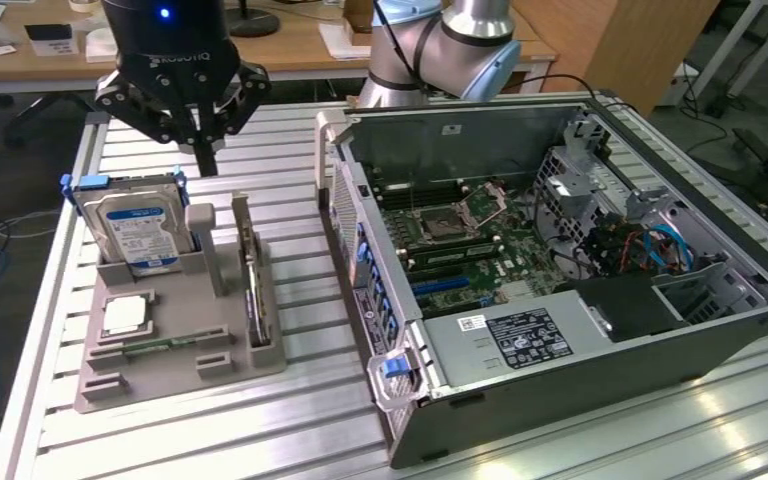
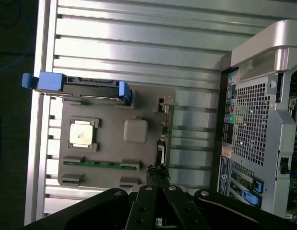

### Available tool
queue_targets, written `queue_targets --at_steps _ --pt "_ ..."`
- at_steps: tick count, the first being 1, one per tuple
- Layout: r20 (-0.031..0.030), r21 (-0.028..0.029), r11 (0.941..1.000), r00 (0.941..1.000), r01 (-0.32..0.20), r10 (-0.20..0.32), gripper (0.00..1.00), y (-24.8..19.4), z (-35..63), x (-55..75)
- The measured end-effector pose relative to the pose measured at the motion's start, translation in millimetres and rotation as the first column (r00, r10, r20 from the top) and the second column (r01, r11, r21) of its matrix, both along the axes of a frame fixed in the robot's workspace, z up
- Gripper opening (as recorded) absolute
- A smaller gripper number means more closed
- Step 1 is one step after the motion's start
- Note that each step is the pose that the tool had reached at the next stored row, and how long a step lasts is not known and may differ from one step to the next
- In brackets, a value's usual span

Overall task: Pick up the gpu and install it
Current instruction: 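Pick up the gpu and move the gpu toward the slot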

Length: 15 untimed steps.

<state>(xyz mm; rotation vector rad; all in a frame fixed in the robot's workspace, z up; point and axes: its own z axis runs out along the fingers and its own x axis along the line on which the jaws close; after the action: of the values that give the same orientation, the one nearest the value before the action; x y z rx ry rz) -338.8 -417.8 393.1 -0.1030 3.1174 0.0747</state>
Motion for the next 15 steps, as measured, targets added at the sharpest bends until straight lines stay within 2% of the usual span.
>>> queue_targets --at_steps 3,5,6,8,9,11,14,15 --pt "0.0 0.0 1.0 1.0 0.0 0.0 0.11 0.0 0.0 0.0" --pt "0.0 0.0 1.0 1.0 0.0 0.0 0.24 0.0 0.0 0.0" --pt "0.0 0.0 1.0 1.0 0.0 0.0 0.24 0.0 0.0 0.0" --pt "0.0 0.0 1.0 1.0 0.0 0.0 0.35 0.0 0.0 0.0" --pt "0.0 0.0 1.0 1.0 0.0 0.0 0.35 0.0 0.0 0.0" --pt "0.0 0.0001 1.0 1.0 0.0 0.0 0.47 0.0 0.0 0.0" --pt "0.0002 0.0001 1.0 1.0 0.0 0.0 0.53 -0.2 -0.9 0.0" --pt "0.0 0.0 1.0 1.0 0.0 0.0 0.59 -0.9 -1.8 -0.1"
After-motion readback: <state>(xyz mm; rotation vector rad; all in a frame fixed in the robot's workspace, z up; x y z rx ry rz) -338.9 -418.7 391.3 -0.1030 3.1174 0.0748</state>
